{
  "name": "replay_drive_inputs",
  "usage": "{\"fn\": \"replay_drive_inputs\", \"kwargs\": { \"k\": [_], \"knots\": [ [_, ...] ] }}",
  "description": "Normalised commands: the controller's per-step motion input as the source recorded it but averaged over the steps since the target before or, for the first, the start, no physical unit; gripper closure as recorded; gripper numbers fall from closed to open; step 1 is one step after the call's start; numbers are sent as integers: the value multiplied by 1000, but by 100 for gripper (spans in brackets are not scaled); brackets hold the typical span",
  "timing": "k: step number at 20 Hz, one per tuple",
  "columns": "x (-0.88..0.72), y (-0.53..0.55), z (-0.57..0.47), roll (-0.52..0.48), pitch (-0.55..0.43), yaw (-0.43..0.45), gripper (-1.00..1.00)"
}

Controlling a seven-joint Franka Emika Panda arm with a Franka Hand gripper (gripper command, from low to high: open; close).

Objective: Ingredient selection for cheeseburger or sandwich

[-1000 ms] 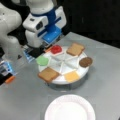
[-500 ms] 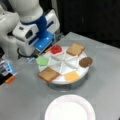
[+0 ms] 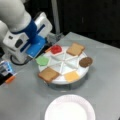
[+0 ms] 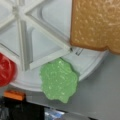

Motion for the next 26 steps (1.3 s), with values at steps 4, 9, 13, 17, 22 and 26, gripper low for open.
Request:
{"fn": "replay_drive_inputs", "kwargs": {
  "k": [4, 9, 13, 17, 22, 26],
  "knots": [
    [-3, -224, -75, 458, 50, 69, -100],
    [74, -263, -128, 491, 29, 29, -100],
    [80, -297, -194, 485, 14, 77, -100],
    [87, -260, -175, 460, 17, 136, -100],
    [151, -232, -57, 531, 56, 115, -100],
    [234, -357, -49, 492, 33, 208, -100]
  ]
}}
